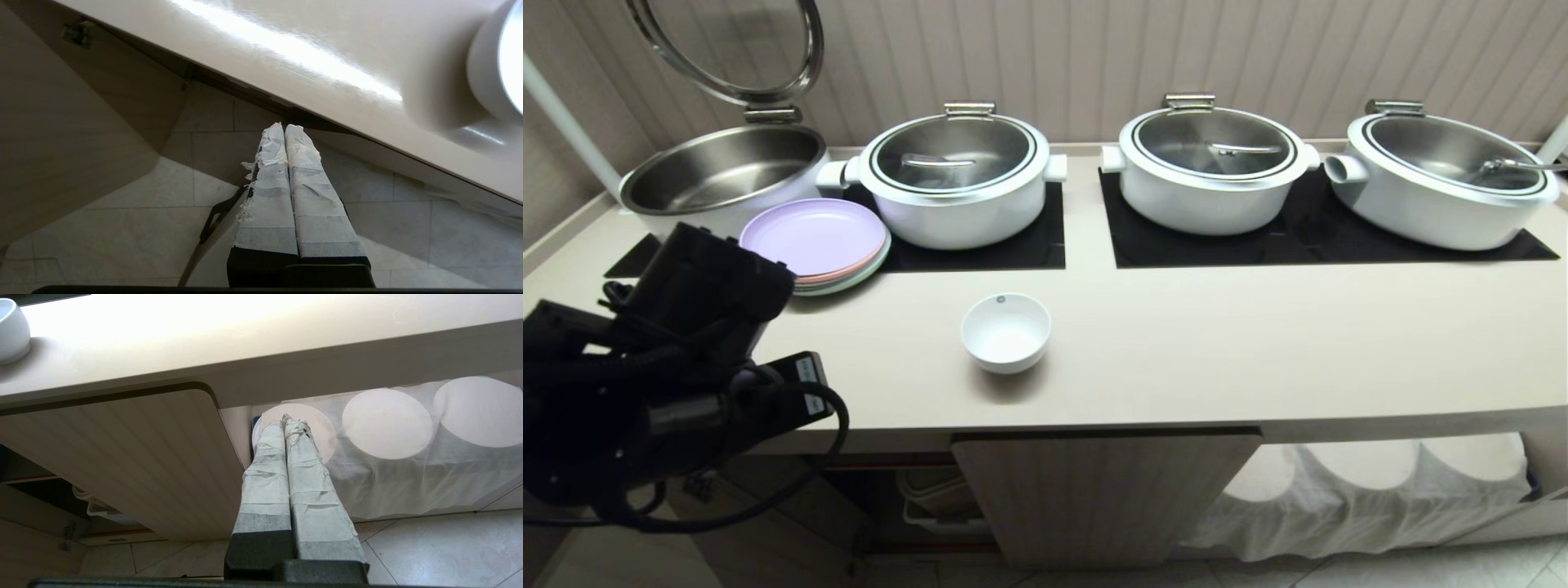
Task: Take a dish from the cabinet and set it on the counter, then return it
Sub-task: Pick up the bowl from the table
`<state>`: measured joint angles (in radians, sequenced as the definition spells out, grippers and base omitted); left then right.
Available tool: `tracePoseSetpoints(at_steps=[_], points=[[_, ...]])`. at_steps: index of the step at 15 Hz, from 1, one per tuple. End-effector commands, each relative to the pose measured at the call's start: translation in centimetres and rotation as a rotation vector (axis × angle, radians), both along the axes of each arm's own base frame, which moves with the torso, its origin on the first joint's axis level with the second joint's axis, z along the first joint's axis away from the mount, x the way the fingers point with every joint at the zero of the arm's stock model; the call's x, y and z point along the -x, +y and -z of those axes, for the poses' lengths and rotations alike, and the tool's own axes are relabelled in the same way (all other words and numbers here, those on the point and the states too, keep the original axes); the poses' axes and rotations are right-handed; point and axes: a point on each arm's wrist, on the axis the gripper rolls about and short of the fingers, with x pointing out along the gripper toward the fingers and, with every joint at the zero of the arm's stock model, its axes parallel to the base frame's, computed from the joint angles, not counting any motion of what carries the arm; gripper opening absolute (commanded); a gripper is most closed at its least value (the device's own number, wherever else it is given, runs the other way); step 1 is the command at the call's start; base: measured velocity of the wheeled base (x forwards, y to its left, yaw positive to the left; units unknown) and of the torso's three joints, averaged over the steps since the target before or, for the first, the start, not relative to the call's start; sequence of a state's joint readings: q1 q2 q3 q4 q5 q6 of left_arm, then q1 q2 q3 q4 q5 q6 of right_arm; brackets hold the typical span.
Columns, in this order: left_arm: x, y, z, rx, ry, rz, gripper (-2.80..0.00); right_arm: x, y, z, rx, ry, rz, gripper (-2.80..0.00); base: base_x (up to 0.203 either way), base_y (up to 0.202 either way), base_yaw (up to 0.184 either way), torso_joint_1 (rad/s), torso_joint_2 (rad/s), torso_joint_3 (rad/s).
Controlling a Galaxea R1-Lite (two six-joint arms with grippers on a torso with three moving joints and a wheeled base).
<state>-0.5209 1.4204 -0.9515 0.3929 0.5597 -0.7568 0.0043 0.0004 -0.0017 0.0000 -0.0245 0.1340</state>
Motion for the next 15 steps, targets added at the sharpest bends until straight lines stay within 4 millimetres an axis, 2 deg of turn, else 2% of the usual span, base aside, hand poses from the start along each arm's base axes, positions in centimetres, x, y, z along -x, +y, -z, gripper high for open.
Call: tracePoseSetpoints(at_steps=[1, 4, 7, 10, 12, 15], points=[[0.5, 1.1, 0.3, -0.013, -0.020, -0.049, -2.80, 0.0, 0.0, 0.0, -0.001, 0.000, 0.000, -2.80, 0.000, 0.000, 0.000, 0.000, 0.00, 0.000], [1.3, 2.6, 0.1, -0.026, -0.070, -0.121, -2.80, 0.0, 0.0, 0.0, -0.001, 0.000, 0.000, -2.80, 0.000, 0.000, 0.000, 0.000, 0.00, 0.000], [3.1, 3.8, 1.4, -0.055, -0.081, -0.121, -2.80, 0.0, 0.0, 0.0, -0.001, 0.000, 0.000, -2.80, 0.000, 0.000, 0.000, 0.000, 0.00, 0.000], [4.6, 5.6, 3.3, -0.161, -0.143, -0.095, -2.80, 0.0, 0.0, 0.0, -0.001, 0.000, 0.000, -2.80, 0.000, 0.000, 0.000, 0.000, 0.00, 0.000], [6.4, 7.0, 4.1, -0.210, -0.213, -0.076, -2.80, 0.0, 0.0, 0.0, 0.000, 0.000, 0.000, -2.80, 0.000, 0.000, 0.000, 0.000, 0.00, 0.000], [10.5, 8.7, 4.9, -0.242, -0.324, -0.011, -2.80, 0.0, 0.0, 0.0, -0.001, 0.000, 0.000, -2.80, 0.000, 0.000, 0.000, 0.000, 0.00, 0.000]])
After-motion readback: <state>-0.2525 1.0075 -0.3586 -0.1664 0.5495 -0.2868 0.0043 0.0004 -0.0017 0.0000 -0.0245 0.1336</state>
